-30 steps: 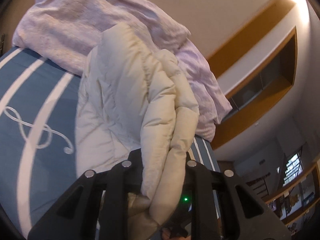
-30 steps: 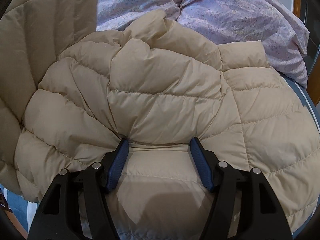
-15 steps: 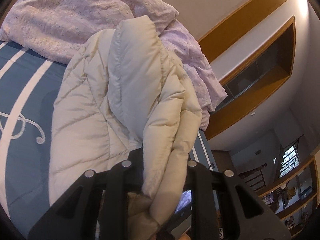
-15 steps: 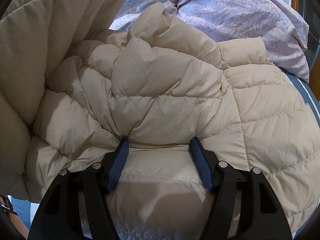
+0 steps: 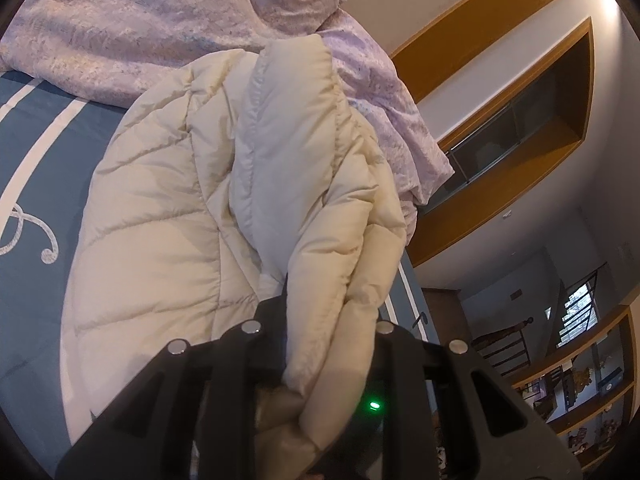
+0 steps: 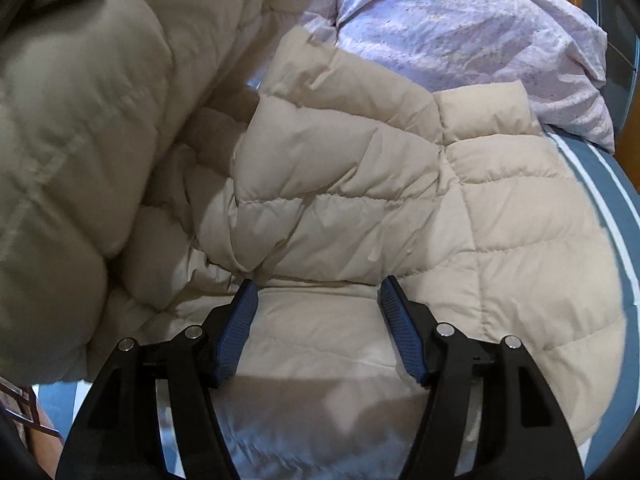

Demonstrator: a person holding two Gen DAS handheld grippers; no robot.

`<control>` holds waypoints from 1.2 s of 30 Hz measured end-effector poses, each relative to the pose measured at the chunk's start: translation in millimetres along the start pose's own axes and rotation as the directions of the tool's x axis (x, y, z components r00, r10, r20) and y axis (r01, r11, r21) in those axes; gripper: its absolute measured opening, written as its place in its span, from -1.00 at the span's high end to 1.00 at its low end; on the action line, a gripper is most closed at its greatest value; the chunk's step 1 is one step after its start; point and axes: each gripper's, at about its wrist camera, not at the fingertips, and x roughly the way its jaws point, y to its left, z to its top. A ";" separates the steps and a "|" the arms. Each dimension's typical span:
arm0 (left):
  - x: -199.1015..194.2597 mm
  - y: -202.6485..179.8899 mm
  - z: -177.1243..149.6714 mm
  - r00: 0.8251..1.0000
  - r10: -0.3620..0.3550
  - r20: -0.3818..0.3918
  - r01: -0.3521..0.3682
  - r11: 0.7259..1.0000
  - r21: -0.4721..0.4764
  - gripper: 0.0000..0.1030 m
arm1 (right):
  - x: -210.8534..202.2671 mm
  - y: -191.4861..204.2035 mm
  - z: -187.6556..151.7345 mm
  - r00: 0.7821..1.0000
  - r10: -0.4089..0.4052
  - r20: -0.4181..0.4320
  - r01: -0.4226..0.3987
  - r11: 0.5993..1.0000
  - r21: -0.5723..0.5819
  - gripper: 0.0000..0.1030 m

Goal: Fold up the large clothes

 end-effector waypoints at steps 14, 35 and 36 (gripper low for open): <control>41.0 -19.7 -23.0 0.995 0.097 -0.020 -0.096 0.995 0.040 0.61 | -50.6 -54.4 -29.1 0.996 -0.076 0.036 0.075 0.997 0.037 -0.28; 82.6 -46.6 -49.7 0.989 0.072 -0.126 -0.063 0.995 0.073 0.60 | -29.2 -81.9 -44.0 0.997 -0.083 -0.005 0.083 0.992 0.094 -0.29; 85.4 -46.9 -49.8 0.988 0.075 -0.134 -0.066 0.995 0.072 0.60 | -28.7 -83.1 -43.4 0.997 -0.082 -0.005 0.082 0.992 0.095 -0.29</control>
